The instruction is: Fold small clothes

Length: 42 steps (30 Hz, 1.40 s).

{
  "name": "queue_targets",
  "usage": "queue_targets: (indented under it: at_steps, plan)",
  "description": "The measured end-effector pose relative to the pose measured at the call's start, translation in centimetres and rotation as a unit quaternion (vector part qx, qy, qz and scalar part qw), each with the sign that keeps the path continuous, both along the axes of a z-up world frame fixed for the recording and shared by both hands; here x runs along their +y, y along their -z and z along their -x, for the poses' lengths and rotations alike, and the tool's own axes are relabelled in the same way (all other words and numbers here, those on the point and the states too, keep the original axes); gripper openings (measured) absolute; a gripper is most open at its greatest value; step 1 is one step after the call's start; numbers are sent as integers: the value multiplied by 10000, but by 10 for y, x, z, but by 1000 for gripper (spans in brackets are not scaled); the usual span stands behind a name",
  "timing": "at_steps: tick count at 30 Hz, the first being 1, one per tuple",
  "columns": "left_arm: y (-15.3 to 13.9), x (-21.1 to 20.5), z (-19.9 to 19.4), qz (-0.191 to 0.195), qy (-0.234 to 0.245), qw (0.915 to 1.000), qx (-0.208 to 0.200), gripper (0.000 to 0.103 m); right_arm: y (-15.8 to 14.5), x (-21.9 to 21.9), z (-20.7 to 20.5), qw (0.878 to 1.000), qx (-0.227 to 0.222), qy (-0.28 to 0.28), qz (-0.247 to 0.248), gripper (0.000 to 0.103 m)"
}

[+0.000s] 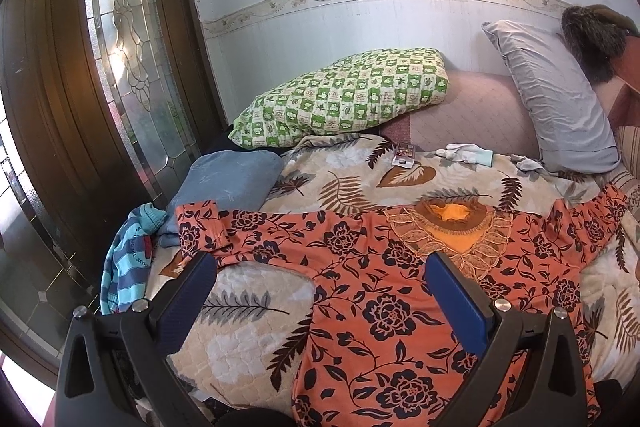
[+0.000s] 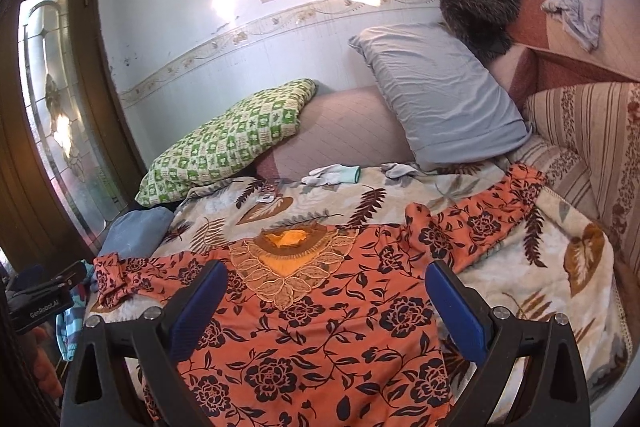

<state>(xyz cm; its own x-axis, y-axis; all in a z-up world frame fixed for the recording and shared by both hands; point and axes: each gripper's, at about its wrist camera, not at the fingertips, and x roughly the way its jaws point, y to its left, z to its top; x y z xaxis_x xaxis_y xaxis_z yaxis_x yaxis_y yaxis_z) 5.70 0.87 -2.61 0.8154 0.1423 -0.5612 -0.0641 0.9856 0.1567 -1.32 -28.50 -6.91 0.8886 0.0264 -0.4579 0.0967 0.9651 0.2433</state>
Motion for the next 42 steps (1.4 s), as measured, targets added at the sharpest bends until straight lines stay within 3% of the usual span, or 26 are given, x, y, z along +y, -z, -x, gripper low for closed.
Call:
queue_targets:
  at_steps: [16,20,24,28,33,38,42]
  plan:
    - [-17,8,26,136,58,9997,-170,103,-16,52,27,9980,-162,-405,455,100]
    - [-17,11,27,168,39,9997,-174,103,-20,52,29,9977,-197,-386,526,100]
    - [-9,5,16,284,215,9993,75,103,-14,31,25,9987,-47,-358,371,100]
    - [15,-18,-10,492,618,9946,677,103,5,-24,17,9994,205,-35,283,100]
    - [48,-55,-47,541,844,9881,1168,103,38,-148,0,9954,537,748,-259,100]
    - [75,-86,-88,396,826,9865,1356,103,75,-281,-51,9792,1009,1401,-1066,100]
    - [98,-99,-124,309,715,9867,1428,103,98,-350,-103,9603,976,1619,-2051,100]
